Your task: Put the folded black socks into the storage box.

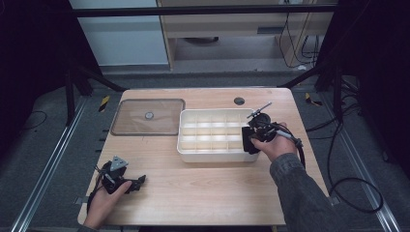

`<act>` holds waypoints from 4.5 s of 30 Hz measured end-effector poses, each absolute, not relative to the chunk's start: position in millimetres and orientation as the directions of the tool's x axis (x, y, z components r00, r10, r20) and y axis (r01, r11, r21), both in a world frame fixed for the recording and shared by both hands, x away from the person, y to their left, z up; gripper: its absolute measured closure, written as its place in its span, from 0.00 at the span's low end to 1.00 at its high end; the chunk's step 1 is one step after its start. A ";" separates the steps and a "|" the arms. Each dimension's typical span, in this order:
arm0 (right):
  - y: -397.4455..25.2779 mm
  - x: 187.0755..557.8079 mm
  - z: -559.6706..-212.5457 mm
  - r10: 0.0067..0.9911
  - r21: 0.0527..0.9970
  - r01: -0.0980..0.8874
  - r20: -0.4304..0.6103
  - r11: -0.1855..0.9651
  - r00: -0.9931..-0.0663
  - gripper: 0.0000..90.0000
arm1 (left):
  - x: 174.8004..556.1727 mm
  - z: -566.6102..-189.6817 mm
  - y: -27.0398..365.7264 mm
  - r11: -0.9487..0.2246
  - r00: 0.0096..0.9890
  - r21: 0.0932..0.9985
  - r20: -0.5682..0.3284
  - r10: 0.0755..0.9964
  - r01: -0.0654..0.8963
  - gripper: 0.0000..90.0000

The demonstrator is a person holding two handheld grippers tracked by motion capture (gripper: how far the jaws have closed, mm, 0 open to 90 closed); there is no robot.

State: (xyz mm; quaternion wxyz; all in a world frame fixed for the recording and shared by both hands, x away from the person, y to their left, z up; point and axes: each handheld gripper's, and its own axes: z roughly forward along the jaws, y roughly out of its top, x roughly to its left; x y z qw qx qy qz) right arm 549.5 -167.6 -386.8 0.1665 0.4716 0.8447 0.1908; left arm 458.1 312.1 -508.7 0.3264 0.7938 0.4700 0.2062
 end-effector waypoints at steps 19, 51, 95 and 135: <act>-165.2 547.6 -405.5 0.861 0.456 0.746 -0.103 0.486 -0.498 0.79 | 458.0 -508.7 312.1 -0.344 0.473 0.712 0.020 0.881 0.612 0.00; -222.4 527.3 -313.1 0.867 0.574 0.696 -0.051 0.432 -0.496 0.91 | 457.7 -508.9 311.8 -0.344 0.474 0.714 0.018 0.880 0.610 0.00; -167.7 575.7 -349.9 0.860 0.502 0.746 0.007 0.439 -0.511 1.00 | 458.4 -508.9 312.3 -0.348 0.483 0.714 0.014 0.875 0.608 0.00; -171.2 573.6 -397.9 0.872 0.447 0.776 -0.017 0.445 -0.490 1.00 | 458.5 -508.6 312.9 -0.362 0.497 0.710 0.020 0.867 0.604 0.00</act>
